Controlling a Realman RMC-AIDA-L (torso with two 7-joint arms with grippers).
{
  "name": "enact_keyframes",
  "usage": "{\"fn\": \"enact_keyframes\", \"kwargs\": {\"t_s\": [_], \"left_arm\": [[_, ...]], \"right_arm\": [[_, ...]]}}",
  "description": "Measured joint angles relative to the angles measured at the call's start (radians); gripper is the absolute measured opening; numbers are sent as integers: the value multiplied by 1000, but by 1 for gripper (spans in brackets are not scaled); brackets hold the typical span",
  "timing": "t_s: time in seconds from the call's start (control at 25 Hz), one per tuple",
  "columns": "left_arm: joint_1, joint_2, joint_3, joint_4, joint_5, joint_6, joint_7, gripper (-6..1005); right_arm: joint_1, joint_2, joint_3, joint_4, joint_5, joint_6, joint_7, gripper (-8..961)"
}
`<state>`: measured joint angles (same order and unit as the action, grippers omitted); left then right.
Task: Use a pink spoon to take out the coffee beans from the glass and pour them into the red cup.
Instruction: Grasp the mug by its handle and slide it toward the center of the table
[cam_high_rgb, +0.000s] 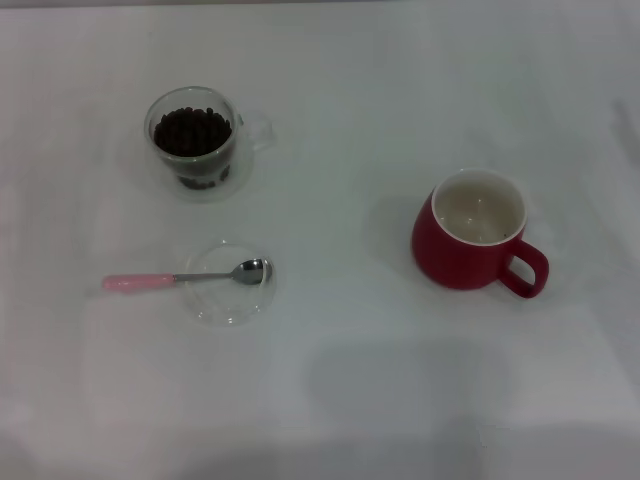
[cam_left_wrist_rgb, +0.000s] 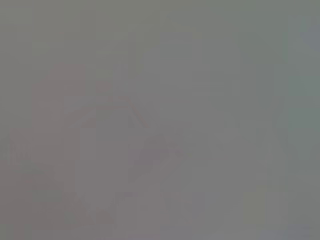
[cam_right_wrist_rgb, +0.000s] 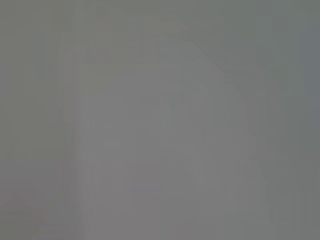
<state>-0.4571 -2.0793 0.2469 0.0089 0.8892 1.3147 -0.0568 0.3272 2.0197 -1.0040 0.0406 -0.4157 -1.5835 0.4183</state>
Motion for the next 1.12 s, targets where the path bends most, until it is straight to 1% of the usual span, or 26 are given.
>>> {"fn": "enact_keyframes", "kwargs": {"t_s": [0.2,0.32,0.44,0.52,0.56,0.6,0.76,0.84,0.92,1.0,1.04,1.12], "left_arm": [[11,-2,0,-10,8,2,-3,876],[11,-2,0,-13,10,4,2,876],[11,-1,0,-13,11,4,2,875],[12,-1,0,-14,11,4,2,875],[13,-1,0,-14,11,4,2,875],[14,-1,0,-14,11,4,1,875],[15,-1,0,-13,11,5,1,875],[14,0,0,-10,11,5,1,874],[12,1,0,-8,11,5,1,874],[10,1,0,-6,11,5,-1,874],[10,1,0,-6,10,5,-2,874],[9,1,0,-6,7,5,-2,875]], "right_arm": [[-9,-5,-17,-8,0,-19,52,871],[-25,-8,-46,-11,0,-21,71,871],[-59,-14,-143,-26,0,-32,70,871],[-95,-19,-224,-54,0,-49,68,871],[-135,-29,-302,-86,0,-71,64,871],[-135,-29,-302,-86,0,-71,64,871],[-186,-51,-438,-96,0,-119,64,871],[-205,-58,-486,-87,0,-124,63,871],[-218,-57,-517,-75,0,-123,57,871],[-222,-45,-536,-53,-11,-115,34,871],[-222,-45,-536,-53,-11,-115,34,871],[-220,-37,-539,-42,-33,-101,25,871]]}}
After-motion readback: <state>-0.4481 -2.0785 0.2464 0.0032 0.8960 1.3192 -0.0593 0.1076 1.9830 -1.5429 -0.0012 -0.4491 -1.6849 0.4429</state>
